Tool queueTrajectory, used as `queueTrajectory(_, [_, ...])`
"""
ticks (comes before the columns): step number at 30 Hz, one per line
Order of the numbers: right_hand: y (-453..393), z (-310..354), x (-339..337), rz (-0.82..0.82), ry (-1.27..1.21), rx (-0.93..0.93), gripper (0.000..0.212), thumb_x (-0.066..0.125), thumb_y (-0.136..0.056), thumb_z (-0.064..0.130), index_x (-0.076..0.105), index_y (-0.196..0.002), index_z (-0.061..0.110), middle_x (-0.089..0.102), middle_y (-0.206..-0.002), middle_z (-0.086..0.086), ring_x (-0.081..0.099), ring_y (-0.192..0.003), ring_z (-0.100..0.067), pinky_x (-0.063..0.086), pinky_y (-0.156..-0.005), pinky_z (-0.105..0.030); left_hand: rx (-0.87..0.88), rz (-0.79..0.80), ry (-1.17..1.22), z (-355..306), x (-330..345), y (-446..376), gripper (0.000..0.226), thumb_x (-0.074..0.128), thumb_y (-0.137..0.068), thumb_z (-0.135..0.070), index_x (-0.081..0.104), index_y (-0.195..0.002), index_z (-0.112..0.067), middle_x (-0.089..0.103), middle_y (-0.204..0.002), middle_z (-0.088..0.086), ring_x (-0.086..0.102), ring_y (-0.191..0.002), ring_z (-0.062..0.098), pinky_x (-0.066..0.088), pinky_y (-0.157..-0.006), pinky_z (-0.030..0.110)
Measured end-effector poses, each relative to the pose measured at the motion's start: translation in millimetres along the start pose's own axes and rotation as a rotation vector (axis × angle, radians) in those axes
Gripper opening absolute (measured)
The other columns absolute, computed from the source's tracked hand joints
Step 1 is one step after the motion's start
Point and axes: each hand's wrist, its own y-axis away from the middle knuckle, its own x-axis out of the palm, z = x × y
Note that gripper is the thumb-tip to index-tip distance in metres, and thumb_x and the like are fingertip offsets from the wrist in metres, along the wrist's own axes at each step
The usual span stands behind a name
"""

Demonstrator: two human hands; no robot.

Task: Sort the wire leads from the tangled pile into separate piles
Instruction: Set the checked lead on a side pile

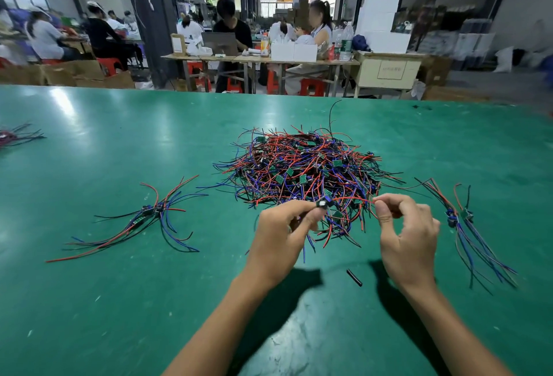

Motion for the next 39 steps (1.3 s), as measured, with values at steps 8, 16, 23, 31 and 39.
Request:
queueTrajectory(8, [1.9, 2.1, -0.6, 0.089, -0.069, 0.025, 0.014, 0.064, -0.094, 0.032, 0.058, -0.107, 0.033, 0.062, -0.092, 0.018, 0.054, -0.087, -0.011, 0.035, -0.082, -0.031, -0.417, -0.311, 0.354, 4.5, -39.3, -22.4, 0.022, 0.057, -0.101, -0.022, 0.075, -0.099, -0.009, 0.074, -0.082, -0.009, 0.045, -0.045, 0.006, 0.036, -0.038, 0.019])
queueTrajectory(16, [5.8, -3.9, 0.0, 0.865, -0.055, -0.071, 0.038, 0.075, -0.068, 0.071, 0.067, -0.088, 0.039, 0.061, -0.078, 0.011, 0.057, -0.074, -0.007, 0.044, -0.065, -0.019, -0.822, -0.546, -0.754, 57.0, -121.7, -5.2, 0.035, 0.053, -0.096, -0.013, 0.053, -0.125, 0.007, 0.052, -0.130, 0.032, 0.035, -0.127, 0.042, 0.033, -0.098, 0.047])
queueTrajectory(23, [-10.9, -9.8, -19.0, 0.845, 0.054, -0.027, 0.012, 0.090, -0.072, 0.037, 0.078, -0.070, 0.036, 0.067, -0.064, 0.020, 0.058, -0.059, -0.002, 0.041, -0.055, -0.014, -0.709, -0.541, -0.809, 45.0, -108.8, -6.1, 0.051, 0.069, -0.086, -0.016, 0.056, -0.135, -0.013, 0.032, -0.151, 0.020, 0.022, -0.139, 0.036, 0.022, -0.107, 0.049])
queueTrajectory(31, [-21.5, -8.4, -32.9, 0.820, -0.097, 0.110, 0.004, 0.080, -0.085, 0.031, 0.079, -0.085, 0.035, 0.075, -0.074, 0.013, 0.068, -0.067, -0.002, 0.051, -0.068, -0.015, 0.048, 0.031, -0.314, -0.7, -19.1, 0.1, 0.019, 0.068, -0.087, -0.007, 0.073, -0.099, -0.020, 0.069, -0.096, -0.009, 0.056, -0.093, 0.014, 0.047, -0.090, 0.040])
queueTrajectory(39, [-13.0, -11.3, -33.8, 1.092, -0.013, 0.013, 0.012, 0.087, -0.075, 0.039, 0.075, -0.074, 0.040, 0.063, -0.077, 0.021, 0.054, -0.068, -0.002, 0.040, -0.063, -0.018, 0.204, 0.388, -0.351, -6.4, 16.5, 24.0, 0.013, 0.070, -0.090, -0.029, 0.074, -0.100, -0.021, 0.065, -0.092, -0.005, 0.048, -0.087, 0.011, 0.043, -0.082, 0.036])
